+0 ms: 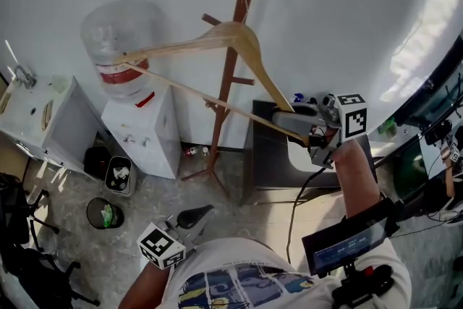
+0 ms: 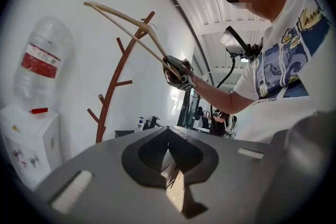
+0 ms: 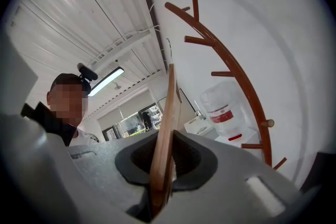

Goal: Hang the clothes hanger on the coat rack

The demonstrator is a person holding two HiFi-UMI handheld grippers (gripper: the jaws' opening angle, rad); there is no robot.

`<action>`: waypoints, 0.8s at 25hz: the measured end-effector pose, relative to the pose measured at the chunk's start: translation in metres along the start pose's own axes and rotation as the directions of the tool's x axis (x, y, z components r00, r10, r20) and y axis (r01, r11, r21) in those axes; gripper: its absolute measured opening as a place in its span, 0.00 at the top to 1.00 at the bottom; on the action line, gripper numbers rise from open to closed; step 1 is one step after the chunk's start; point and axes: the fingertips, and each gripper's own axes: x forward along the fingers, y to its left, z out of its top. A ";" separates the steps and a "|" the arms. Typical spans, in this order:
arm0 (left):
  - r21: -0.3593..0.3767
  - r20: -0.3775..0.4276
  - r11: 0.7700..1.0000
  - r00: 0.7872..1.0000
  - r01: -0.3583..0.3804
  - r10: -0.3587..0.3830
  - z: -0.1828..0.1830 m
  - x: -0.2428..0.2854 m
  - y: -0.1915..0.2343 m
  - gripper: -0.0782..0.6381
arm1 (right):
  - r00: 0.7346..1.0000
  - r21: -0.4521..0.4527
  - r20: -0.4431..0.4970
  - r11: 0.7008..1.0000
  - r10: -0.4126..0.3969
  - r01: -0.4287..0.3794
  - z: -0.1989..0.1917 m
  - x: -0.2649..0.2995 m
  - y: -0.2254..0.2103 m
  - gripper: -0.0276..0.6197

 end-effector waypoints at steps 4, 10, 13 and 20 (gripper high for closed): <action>0.002 0.009 1.000 1.000 -0.018 0.018 0.002 0.008 0.005 0.89 | 1.000 -0.011 0.004 1.000 0.010 -0.010 0.019 -0.004 -0.011 0.90; -0.008 0.017 0.999 0.999 -0.045 0.045 0.011 0.024 0.017 0.89 | 1.000 0.016 -0.028 1.000 0.010 -0.010 0.032 -0.013 -0.047 0.90; -0.010 0.017 0.998 0.998 -0.055 0.056 0.011 0.030 0.019 0.89 | 0.999 0.024 -0.041 1.000 0.001 0.000 0.031 -0.018 -0.065 0.90; -0.020 0.007 0.996 0.996 -0.086 0.087 0.011 0.044 0.025 0.89 | 0.995 0.022 -0.101 1.000 -0.002 0.004 0.026 -0.028 -0.095 0.90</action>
